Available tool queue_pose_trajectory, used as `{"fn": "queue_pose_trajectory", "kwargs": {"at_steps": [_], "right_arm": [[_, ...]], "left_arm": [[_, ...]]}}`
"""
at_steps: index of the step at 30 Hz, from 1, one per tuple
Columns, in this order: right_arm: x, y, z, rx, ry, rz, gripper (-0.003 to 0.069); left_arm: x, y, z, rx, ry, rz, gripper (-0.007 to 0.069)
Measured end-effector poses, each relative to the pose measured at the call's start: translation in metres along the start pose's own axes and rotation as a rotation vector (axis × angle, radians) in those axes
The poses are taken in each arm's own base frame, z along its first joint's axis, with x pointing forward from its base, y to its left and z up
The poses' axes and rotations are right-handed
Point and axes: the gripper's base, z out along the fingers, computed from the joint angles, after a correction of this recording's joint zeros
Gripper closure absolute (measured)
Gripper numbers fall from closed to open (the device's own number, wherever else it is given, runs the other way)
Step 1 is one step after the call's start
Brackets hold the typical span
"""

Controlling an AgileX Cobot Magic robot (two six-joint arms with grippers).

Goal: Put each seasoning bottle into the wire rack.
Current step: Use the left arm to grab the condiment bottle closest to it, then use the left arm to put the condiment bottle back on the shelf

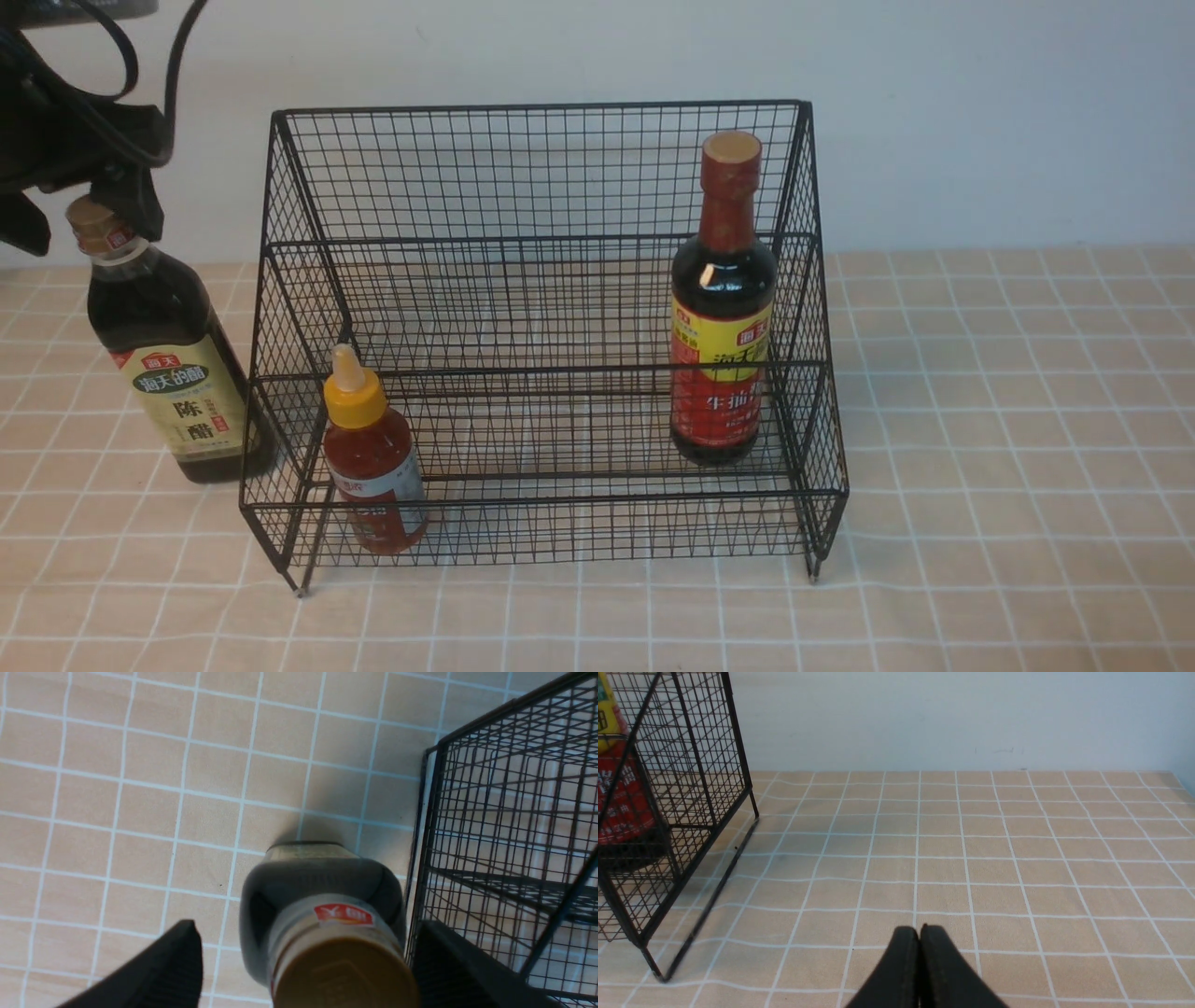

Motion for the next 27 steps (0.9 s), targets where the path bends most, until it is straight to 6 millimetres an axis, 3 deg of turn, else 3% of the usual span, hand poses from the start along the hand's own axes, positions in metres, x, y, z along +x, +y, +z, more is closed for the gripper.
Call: {"fn": "queue_pose_trajectory", "kwargs": {"at_steps": [6, 11, 20, 22, 25, 26, 27], "right_arm": [[0.0, 0.0, 0.0, 0.0, 0.0, 0.0, 0.0673], [0.0, 0.0, 0.0, 0.0, 0.0, 0.0, 0.0673], [0.0, 0.0, 0.0, 0.0, 0.0, 0.0, 0.0673], [0.0, 0.0, 0.0, 0.0, 0.0, 0.0, 0.0673], [0.0, 0.0, 0.0, 0.0, 0.0, 0.0, 0.0673], [0.0, 0.0, 0.0, 0.0, 0.0, 0.0, 0.0673], [0.0, 0.0, 0.0, 0.0, 0.0, 0.0, 0.0673]], "left_arm": [[-0.001, 0.0, 0.009, -0.002, 0.019, 0.001, 0.0116], [-0.002, -0.003, 0.011, 0.004, 0.024, 0.005, 0.0314], [-0.001, -0.002, 0.008, -0.001, 0.018, 0.002, 0.0309], [0.0, -0.002, 0.004, -0.007, 0.013, 0.002, 0.0309], [0.001, 0.0, -0.022, -0.022, -0.036, 0.007, 0.0309], [0.002, 0.0, -0.042, -0.022, -0.087, 0.008, 0.0309], [0.002, 0.0, -0.042, -0.024, -0.086, 0.008, 0.0309]]}}
